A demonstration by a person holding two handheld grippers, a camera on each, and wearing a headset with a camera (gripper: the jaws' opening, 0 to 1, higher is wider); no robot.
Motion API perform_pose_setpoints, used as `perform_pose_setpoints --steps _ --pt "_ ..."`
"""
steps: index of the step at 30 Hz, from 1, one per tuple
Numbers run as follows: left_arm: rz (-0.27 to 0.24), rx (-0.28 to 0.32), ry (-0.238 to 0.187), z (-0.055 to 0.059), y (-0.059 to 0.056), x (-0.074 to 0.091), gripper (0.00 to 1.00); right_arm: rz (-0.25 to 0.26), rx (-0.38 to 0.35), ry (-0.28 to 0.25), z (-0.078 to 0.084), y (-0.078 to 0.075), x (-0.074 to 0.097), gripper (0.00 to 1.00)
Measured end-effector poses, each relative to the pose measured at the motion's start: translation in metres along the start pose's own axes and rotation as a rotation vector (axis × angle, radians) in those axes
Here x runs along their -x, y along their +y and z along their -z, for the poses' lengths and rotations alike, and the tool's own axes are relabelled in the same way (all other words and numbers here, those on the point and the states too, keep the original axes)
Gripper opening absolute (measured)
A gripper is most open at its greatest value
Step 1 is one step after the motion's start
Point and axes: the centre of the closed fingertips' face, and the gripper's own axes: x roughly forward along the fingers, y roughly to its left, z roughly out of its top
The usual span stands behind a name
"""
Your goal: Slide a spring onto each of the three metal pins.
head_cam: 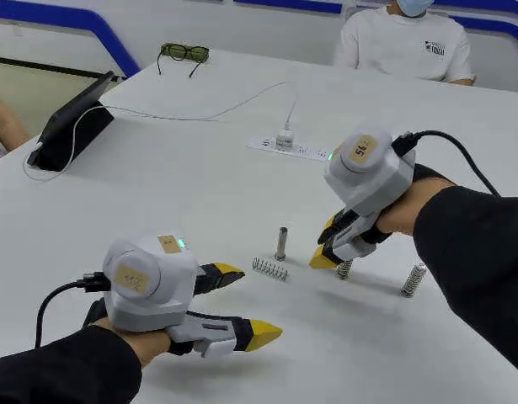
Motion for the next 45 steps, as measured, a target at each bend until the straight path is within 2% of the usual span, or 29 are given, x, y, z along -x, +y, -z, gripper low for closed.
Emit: perform_pose_setpoints --steps 12,23,34,41,45 --pt "-0.002 0.004 0.004 0.002 0.000 -0.001 0.59 -0.027 -0.023 -0.023 -0.010 0.016 -0.027 0.18" --pt "-0.010 0.010 0.009 0.004 0.004 0.002 0.58 -0.023 -0.044 -0.008 -0.010 0.017 -0.043 0.15" --pt "-0.016 0.017 0.015 0.007 0.006 0.006 0.57 -0.034 -0.052 0.012 -0.008 0.020 -0.052 0.13" --pt "-0.017 0.016 0.020 0.007 0.006 0.006 0.57 -0.037 -0.061 0.007 -0.009 0.021 -0.051 0.12" --pt "-0.015 0.010 0.023 0.006 0.006 0.005 0.57 -0.047 -0.042 0.018 -0.005 0.027 -0.048 0.11"
